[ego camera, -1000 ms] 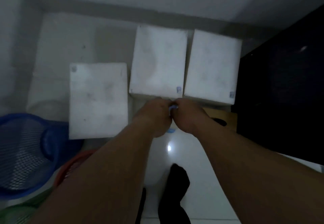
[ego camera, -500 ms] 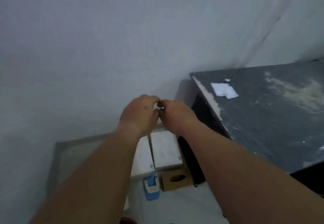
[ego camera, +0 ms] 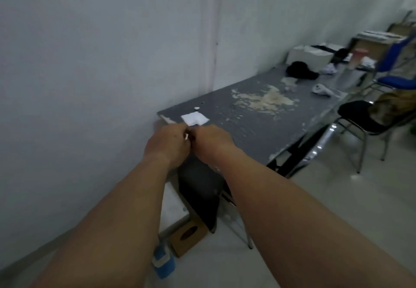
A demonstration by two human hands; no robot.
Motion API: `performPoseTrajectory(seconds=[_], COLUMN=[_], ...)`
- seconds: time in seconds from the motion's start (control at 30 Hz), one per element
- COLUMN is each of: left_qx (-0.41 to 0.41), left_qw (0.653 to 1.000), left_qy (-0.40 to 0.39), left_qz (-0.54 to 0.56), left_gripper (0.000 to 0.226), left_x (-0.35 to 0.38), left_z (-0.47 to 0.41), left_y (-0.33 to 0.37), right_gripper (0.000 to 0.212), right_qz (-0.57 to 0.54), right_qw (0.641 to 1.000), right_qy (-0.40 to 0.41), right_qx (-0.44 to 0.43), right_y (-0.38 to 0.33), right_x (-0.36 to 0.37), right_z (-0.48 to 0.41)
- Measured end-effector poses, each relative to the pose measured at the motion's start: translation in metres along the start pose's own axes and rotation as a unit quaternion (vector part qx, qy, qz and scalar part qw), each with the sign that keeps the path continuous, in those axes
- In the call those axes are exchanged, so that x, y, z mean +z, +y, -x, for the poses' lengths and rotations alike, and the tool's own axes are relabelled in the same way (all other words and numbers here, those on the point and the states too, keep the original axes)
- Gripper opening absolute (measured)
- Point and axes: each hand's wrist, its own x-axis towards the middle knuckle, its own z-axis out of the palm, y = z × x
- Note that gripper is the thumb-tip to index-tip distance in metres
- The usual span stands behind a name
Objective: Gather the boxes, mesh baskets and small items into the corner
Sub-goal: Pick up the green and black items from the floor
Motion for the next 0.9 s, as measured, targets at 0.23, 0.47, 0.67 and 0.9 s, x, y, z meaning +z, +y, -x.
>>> performPoseTrajectory(seconds=[0.23, 0.47, 0.67, 0.9], left_qx=[0.135, 0.290, 0.406, 0.461], left_qw=[0.990, 0.955, 0.909, 0.871], left_qy=[-0.039, -0.059, -0.096, -0.172], left_qz=[0.025, 0.031, 0.030, -0.003], left_gripper=[0.021, 0.019, 0.030, 0.022], left_x=[0.100, 0.213, 0.301, 0.376], left_z=[0.015, 0.056, 0.102, 0.113], left_y=[0.123, 0.306, 0.427, 0.506], right_gripper=[0.026, 0.032, 0.037, 0.036], right_qz=[-0.030, -0.071, -0.089, -0.114], right_qw=[0.990, 0.953, 0.894, 0.836], right_qy=[-0.004, 0.029, 0.035, 0.021], right_qx=[0.139, 0.295, 0.437, 0.537], right_y=[0.145, 0.315, 0.433, 0.518], right_x=[-0.016, -0.023, -0.010, 0.010], right_z=[0.098, 0.243, 0.373, 0.437])
